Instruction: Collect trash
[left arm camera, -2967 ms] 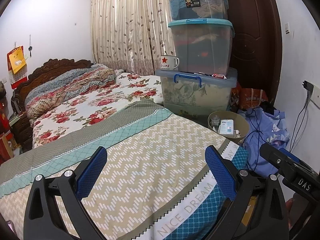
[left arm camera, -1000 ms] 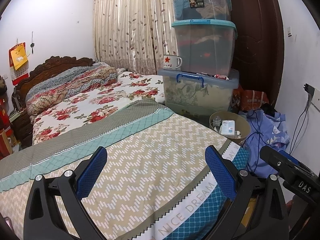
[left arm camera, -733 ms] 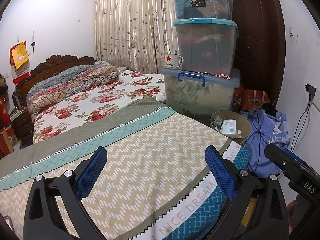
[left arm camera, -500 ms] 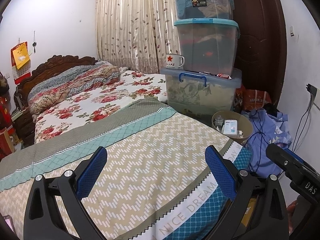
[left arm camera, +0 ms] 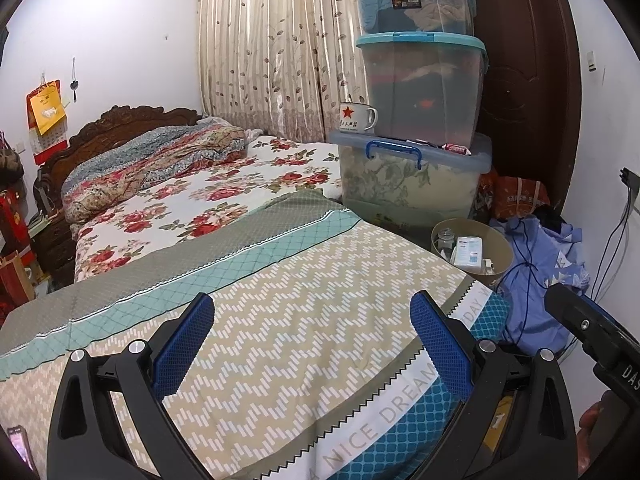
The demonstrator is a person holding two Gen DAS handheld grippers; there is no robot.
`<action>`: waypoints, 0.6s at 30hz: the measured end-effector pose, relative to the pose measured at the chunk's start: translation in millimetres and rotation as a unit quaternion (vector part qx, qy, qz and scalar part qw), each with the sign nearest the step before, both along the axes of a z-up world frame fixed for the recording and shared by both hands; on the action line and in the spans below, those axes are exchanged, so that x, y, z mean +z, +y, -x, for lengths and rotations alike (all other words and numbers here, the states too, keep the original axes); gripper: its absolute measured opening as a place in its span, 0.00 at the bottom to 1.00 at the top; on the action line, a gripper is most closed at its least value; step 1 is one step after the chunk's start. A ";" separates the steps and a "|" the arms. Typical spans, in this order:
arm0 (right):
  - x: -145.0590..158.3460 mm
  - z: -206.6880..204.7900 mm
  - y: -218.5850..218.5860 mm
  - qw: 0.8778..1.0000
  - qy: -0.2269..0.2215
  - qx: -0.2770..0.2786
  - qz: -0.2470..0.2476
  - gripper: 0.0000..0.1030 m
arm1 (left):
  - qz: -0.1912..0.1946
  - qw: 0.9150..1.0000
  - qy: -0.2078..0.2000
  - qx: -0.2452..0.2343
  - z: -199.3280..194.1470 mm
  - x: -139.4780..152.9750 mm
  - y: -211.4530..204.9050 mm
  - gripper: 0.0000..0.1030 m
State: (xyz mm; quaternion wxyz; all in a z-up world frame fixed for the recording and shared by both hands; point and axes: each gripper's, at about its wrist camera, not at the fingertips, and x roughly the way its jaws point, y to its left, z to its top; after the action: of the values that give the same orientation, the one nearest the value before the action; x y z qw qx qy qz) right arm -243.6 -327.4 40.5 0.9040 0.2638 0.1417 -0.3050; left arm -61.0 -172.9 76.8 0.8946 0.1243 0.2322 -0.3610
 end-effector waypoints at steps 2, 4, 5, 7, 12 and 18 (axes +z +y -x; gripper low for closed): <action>0.2 0.0 -0.1 1.000 0.000 0.000 0.000 0.97 | -0.001 1.000 0.000 0.002 -0.9 -0.5 0.2 0.92; 0.0 -0.1 -0.1 1.000 0.000 0.000 0.000 0.97 | 0.000 1.000 0.001 0.002 -1.5 -0.7 0.2 0.92; 0.3 -0.1 -0.2 1.000 0.000 0.001 -0.001 0.97 | -0.001 1.000 0.000 0.002 -1.3 -0.7 0.1 0.92; 0.0 -0.1 0.0 1.000 0.000 0.000 0.000 0.97 | -0.002 1.000 -0.003 0.002 -1.3 -1.0 0.0 0.92; 0.5 0.1 0.1 1.000 0.000 0.000 0.000 0.97 | -0.006 1.000 -0.008 -0.001 0.6 -2.8 -1.4 0.92; -0.3 0.1 -0.3 1.000 0.000 0.000 0.000 0.97 | -0.007 1.000 -0.009 -0.001 1.9 -3.1 -1.4 0.92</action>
State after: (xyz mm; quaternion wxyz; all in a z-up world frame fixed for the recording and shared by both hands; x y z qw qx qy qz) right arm -243.6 -327.7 40.2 0.9040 0.2641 0.1413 -0.3050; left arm -62.9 -174.3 73.7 0.8954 0.1341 0.2262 -0.3594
